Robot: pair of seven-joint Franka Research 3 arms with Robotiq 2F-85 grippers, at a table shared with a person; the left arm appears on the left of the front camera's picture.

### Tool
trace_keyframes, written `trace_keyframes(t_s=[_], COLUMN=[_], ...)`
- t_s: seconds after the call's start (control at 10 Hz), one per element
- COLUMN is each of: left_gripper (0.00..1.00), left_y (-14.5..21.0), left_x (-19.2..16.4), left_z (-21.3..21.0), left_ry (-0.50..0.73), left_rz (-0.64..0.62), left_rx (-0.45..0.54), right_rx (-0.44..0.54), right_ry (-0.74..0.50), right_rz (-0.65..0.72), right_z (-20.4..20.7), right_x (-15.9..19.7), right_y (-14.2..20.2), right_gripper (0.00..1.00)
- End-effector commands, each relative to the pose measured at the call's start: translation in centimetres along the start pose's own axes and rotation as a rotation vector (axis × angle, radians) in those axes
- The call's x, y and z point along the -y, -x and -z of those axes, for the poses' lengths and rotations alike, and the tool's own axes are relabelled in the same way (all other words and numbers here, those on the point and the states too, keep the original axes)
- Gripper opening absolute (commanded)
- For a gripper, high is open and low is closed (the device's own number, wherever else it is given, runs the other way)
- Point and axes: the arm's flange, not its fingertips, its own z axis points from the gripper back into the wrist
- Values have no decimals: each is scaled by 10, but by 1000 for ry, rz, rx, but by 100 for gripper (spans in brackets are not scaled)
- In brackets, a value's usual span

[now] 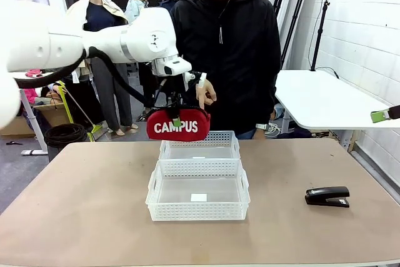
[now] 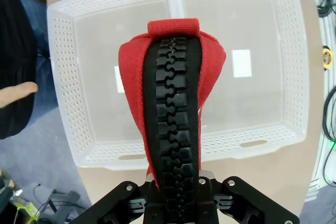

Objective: Distribute items into two baskets.
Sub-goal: Place the picked Pencil pouch into the Organizing basket as instructed by the person.

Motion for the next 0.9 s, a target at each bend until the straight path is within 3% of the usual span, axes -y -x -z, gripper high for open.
trace_keyframes(t_s=[0.0,0.4,0.8], left_gripper=[0,0,0], left_y=[-22,-50,-49], left_x=[-29,-43,-51], left_z=[-2,31,60], left_ry=[-11,-6,-43], left_rz=[-32,-32,-36], left_rx=[-30,-63,-41], right_rx=[28,28,28], right_ry=[-20,-20,-20], right_rz=[-3,-3,-3], right_z=[3,3,3], right_x=[1,1,1], right_y=[1,1,1], right_gripper=[100,100,100])
